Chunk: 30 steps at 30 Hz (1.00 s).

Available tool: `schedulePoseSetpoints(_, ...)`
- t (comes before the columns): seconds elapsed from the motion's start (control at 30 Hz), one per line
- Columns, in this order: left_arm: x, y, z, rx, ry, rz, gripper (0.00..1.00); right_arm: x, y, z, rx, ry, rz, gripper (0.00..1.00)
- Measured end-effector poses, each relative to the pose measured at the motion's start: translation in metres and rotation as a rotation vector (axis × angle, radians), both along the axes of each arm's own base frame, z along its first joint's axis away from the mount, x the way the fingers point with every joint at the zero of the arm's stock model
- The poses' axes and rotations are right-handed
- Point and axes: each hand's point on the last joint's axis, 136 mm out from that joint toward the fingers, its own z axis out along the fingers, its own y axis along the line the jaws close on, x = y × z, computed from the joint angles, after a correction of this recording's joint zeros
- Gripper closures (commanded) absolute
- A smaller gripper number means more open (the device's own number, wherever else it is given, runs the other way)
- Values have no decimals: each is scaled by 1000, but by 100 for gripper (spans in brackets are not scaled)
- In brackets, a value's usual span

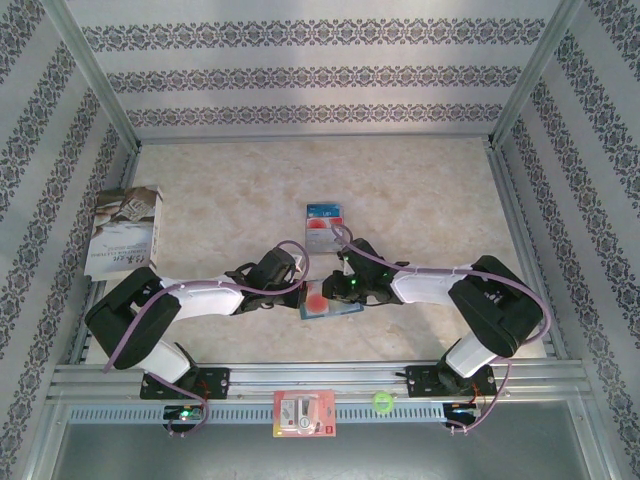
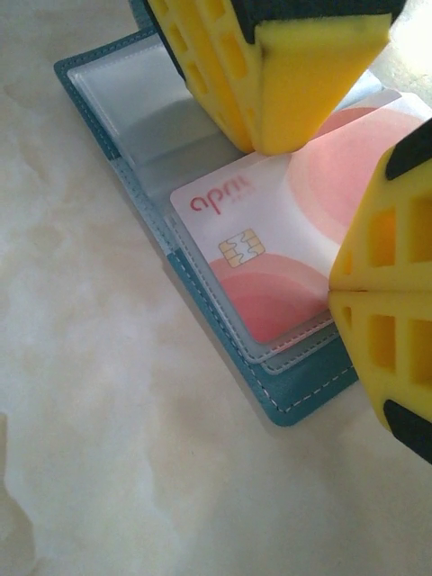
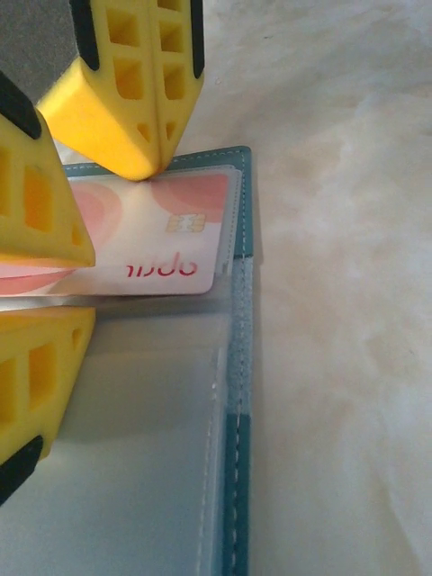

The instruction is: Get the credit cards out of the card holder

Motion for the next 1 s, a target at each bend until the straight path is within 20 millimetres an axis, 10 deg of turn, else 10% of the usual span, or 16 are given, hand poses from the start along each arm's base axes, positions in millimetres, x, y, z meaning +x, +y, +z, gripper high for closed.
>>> schedulePoseSetpoints(0.33,2,-1,0,-1,-5,-2,100,-1,4,-3,32,32,-6,99)
schedulePoseSetpoints(1.0,4,-1,1,0,-5,-10,94,-2,-28,12,-37,-82,-79,100)
